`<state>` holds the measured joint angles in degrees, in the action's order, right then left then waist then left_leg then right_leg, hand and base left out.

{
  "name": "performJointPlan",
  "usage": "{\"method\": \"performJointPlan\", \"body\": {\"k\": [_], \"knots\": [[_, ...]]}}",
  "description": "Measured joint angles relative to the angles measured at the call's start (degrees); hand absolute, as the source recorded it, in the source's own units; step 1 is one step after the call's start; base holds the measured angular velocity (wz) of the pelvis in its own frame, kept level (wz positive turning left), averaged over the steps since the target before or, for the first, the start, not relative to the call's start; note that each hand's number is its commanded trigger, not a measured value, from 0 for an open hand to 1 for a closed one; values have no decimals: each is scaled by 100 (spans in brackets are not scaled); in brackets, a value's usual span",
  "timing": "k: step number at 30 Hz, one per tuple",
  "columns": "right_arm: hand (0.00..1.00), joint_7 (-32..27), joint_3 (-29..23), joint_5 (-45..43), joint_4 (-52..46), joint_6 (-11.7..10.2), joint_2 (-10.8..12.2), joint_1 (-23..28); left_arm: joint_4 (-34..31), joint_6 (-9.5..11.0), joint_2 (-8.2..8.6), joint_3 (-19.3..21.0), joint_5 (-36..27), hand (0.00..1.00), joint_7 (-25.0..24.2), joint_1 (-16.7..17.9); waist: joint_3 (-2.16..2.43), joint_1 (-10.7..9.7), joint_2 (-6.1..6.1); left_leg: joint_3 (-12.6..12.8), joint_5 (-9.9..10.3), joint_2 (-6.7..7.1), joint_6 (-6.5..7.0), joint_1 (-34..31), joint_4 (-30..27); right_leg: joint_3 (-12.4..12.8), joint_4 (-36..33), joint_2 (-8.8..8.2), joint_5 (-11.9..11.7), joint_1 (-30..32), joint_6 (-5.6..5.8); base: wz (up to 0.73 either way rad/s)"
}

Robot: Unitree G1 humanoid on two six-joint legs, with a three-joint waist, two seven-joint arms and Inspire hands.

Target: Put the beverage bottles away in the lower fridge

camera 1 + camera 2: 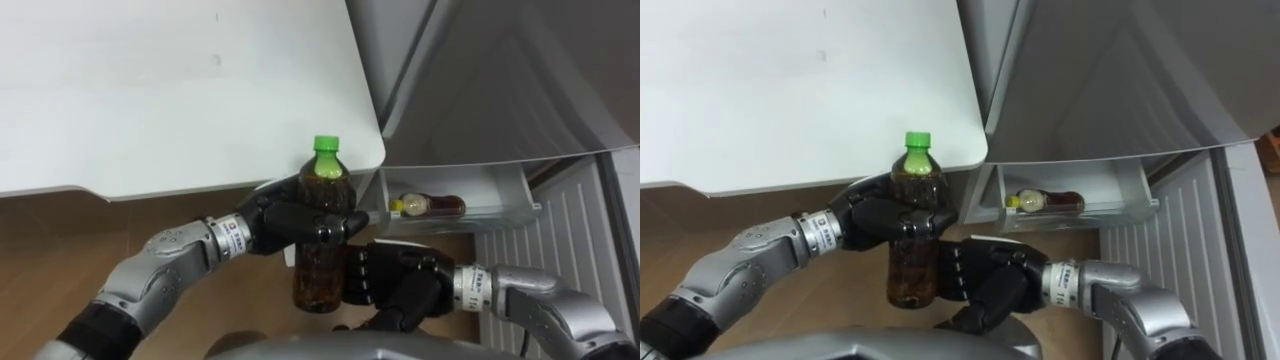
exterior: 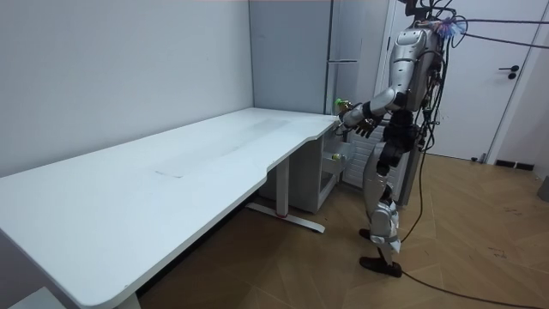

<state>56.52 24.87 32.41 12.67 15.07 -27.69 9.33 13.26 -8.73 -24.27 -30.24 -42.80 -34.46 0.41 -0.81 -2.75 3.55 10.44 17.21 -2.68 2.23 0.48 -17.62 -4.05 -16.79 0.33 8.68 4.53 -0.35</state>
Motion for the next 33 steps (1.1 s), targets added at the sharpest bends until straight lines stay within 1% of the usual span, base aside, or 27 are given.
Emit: {"method": "performJointPlan", "body": {"k": [2,7,11,18,22,27,30,33], "knots": [[0,-59,100,183,2,1,-67,1,0,2,1,-26,-4,100,0,-3,7,-27,-39,5,3,8,5,1,-4,15,-2,-10,0,5,0,-4],[0,-135,125,387,1,1,-102,0,27,47,8,-47,-30,100,3,-70,5,-39,-123,28,4,10,7,21,14,60,-6,-13,0,1,1,-3],[0,-224,207,413,1,3,-123,1,128,64,13,-104,-37,100,5,-89,-13,-43,-179,35,4,10,7,31,33,61,-7,-10,1,2,2,0],[0,-339,321,529,1,5,-186,2,241,65,57,-145,-34,100,4,-115,-12,-21,-181,45,3,24,9,41,32,82,-35,6,1,37,3,-1],[0,-395,337,626,3,6,-177,2,247,77,66,-140,-27,100,4,-135,-12,-16,-181,62,1,32,10,147,103,86,-21,14,3,-44,6,-2],[0,-599,435,1153,4,8,-182,90,235,152,52,-139,-29,100,4,-179,-10,-5,-169,71,0,32,9,309,211,72,2,-8,8,-176,14,0],[0,-763,551,1668,4,24,-213,131,219,171,29,-153,-29,100,-21,-263,-4,0,-157,72,0,37,10,333,223,77,4,1,10,-197,17,0],[0,-878,637,1970,7,57,-223,157,181,173,-20,-170,-30,100,-22,-297,16,-2,-127,72,0,40,10,342,222,84,12,19,10,-211,17,0]]}}
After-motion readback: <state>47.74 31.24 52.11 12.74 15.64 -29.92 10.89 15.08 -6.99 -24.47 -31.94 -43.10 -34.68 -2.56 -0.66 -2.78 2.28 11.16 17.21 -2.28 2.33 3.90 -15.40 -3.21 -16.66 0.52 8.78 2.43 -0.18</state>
